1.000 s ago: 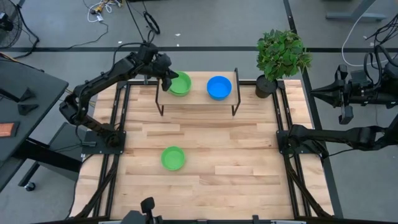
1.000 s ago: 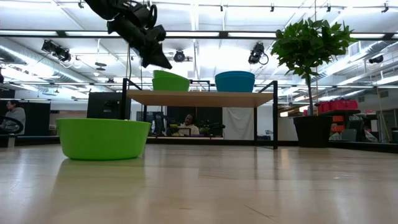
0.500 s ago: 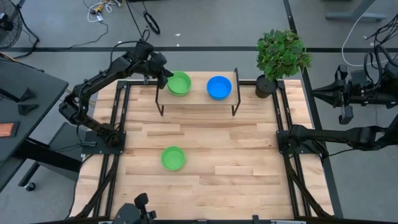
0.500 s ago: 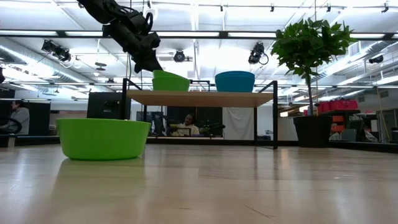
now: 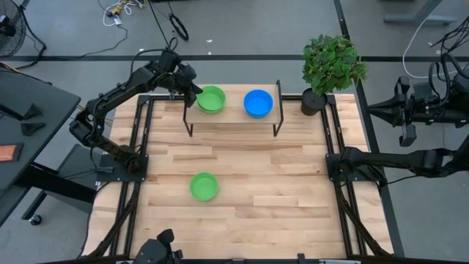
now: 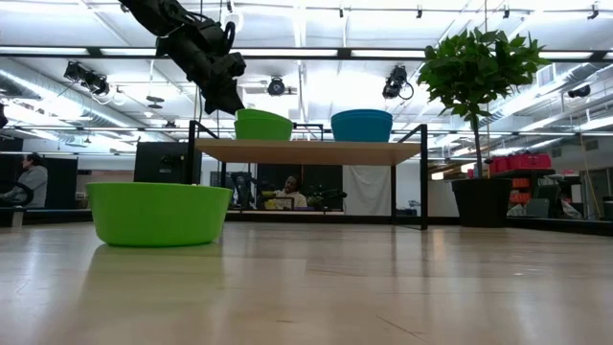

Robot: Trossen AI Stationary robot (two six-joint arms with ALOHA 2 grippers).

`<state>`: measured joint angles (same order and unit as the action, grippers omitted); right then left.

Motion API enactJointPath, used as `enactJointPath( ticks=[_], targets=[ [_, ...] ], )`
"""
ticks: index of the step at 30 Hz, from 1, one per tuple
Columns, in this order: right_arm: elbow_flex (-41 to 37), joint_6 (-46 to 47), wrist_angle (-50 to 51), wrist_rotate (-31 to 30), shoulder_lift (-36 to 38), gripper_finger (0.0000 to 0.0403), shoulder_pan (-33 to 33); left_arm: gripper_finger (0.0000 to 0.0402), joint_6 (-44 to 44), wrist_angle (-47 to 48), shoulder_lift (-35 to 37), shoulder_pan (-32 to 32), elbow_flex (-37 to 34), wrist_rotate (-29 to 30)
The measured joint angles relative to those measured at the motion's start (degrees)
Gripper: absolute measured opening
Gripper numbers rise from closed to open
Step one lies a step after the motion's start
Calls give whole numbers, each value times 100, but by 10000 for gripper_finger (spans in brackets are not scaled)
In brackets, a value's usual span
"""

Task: Pick & Place Mini bowls
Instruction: Stack the top green bowl on the green bowl on the shelf, then stack the green bowl on the green bowl on the shelf

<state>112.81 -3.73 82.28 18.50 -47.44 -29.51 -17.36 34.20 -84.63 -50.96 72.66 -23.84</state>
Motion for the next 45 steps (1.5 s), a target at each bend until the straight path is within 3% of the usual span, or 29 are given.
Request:
enactJointPath(
  ticks=[34, 45],
  targets=[
    [0, 0, 0, 0, 1, 23, -1, 0, 22, 641, 150, 4, 7, 1],
    [0, 0, 0, -2, 2, 23, -1, 0, 510, 645, 732, 227, 13, -134]
  ],
)
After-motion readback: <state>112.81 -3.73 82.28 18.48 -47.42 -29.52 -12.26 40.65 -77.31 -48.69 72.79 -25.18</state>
